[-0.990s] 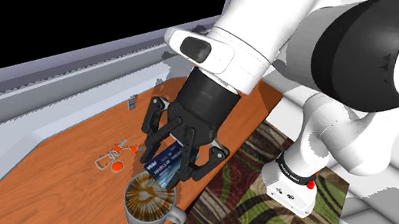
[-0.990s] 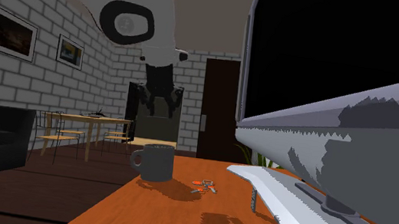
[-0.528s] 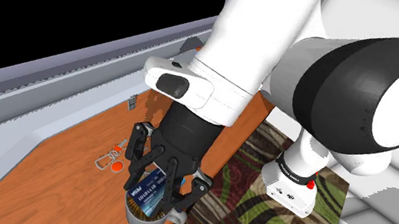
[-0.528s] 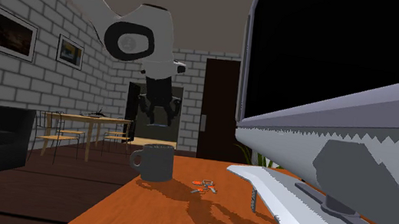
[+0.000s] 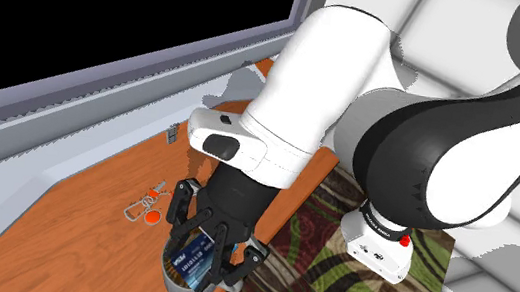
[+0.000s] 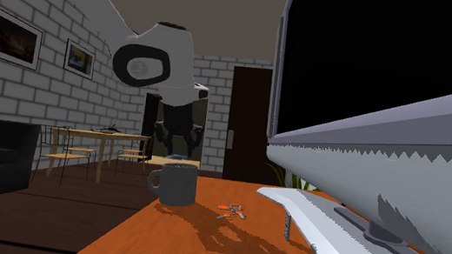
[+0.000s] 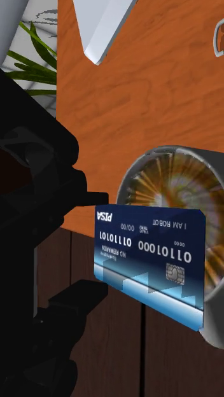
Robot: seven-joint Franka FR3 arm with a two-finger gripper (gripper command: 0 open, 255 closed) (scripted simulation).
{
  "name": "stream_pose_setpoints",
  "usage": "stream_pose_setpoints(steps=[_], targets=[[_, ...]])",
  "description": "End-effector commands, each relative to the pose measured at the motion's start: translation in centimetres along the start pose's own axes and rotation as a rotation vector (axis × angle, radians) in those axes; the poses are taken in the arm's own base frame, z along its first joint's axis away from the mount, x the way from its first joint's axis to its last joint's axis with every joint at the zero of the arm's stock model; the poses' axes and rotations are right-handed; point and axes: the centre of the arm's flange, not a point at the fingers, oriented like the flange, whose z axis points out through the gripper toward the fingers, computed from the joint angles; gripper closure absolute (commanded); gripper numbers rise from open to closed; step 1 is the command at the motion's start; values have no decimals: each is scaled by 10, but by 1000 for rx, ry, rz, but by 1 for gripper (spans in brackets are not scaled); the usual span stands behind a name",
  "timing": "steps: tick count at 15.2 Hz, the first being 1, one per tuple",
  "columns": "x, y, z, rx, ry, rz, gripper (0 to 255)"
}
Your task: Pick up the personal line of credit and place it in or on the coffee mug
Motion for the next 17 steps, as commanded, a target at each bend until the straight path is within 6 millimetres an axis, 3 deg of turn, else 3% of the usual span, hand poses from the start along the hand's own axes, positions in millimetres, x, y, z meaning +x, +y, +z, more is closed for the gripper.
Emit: stream_pose_setpoints(steps=[1,11,12,17], targets=[[-5,0,9,0,0,0,255],[-10,0,17,0,0,0,255],[-10,0,17,0,0,0,0],[-10,0,17,0,0,0,0]])
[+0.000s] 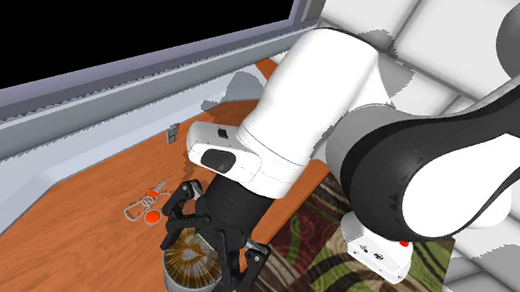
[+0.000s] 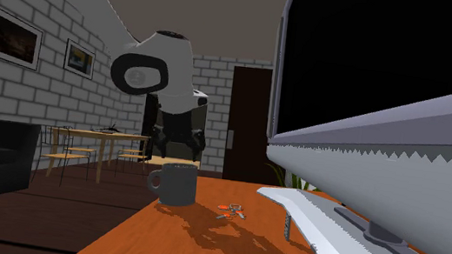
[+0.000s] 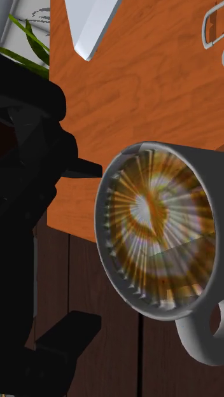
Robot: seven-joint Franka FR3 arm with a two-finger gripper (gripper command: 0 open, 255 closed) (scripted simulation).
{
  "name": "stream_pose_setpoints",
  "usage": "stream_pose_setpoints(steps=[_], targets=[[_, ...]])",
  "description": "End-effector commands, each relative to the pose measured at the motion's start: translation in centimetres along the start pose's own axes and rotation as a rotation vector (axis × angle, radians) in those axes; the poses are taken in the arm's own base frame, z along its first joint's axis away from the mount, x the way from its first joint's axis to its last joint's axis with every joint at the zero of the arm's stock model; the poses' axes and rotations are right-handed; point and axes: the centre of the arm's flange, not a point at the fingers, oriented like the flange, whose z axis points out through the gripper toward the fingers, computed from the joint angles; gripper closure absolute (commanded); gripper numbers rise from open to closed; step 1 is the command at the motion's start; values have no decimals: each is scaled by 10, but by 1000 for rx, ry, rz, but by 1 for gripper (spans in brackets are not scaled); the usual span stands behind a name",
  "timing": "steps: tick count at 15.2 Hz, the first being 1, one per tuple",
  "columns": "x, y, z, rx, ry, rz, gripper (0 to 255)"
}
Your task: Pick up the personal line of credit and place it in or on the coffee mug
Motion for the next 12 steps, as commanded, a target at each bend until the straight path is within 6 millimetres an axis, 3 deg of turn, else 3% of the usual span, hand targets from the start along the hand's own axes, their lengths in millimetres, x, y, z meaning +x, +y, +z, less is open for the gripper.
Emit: stream_pose_setpoints(steps=[1,4,12], targets=[[0,0,-13,0,0,0,0],[0,0,-50,0,0,0,0],[0,0,-50,0,0,0,0]])
